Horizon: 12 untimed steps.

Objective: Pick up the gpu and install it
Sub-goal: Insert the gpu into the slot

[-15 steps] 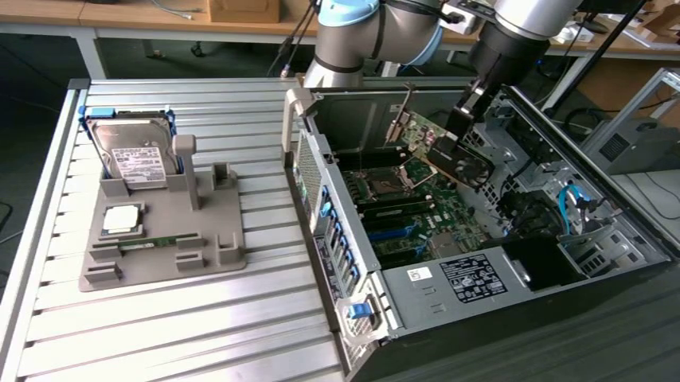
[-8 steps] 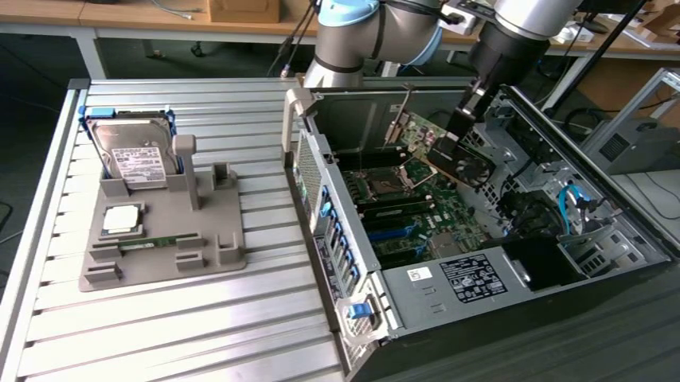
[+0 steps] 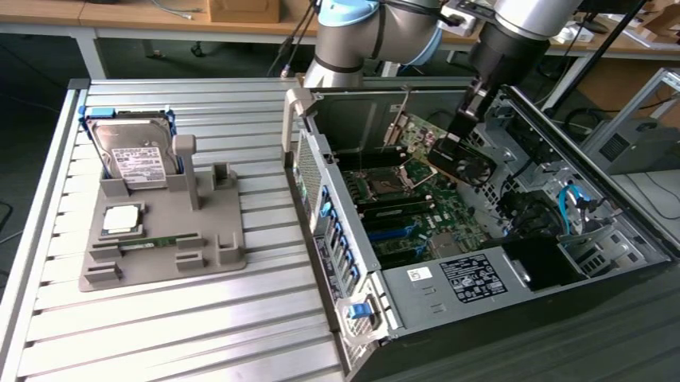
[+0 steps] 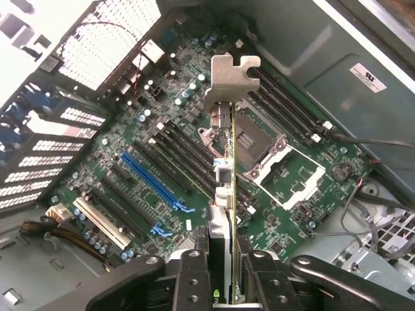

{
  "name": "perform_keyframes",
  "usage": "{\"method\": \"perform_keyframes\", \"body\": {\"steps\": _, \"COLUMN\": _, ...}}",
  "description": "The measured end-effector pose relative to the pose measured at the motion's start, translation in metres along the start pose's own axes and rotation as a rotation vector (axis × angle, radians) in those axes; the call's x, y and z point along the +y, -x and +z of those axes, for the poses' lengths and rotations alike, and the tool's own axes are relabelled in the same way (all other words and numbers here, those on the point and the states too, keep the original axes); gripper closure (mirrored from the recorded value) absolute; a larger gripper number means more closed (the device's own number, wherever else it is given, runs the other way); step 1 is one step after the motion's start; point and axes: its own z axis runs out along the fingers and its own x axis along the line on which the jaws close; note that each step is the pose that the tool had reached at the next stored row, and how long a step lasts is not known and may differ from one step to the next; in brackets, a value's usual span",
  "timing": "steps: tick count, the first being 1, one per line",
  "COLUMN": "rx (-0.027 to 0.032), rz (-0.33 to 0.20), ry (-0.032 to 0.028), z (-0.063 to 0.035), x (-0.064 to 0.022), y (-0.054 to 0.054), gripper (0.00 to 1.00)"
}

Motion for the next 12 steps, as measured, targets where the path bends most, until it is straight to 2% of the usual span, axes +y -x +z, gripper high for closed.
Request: {"method": "perform_keyframes", "body": {"steps": 12, "rx": 0.0043, "rz": -0.101, "ry": -0.0034, "z": 0.0003, "x": 0.0000, "y": 0.0000, "gripper": 0.73}}
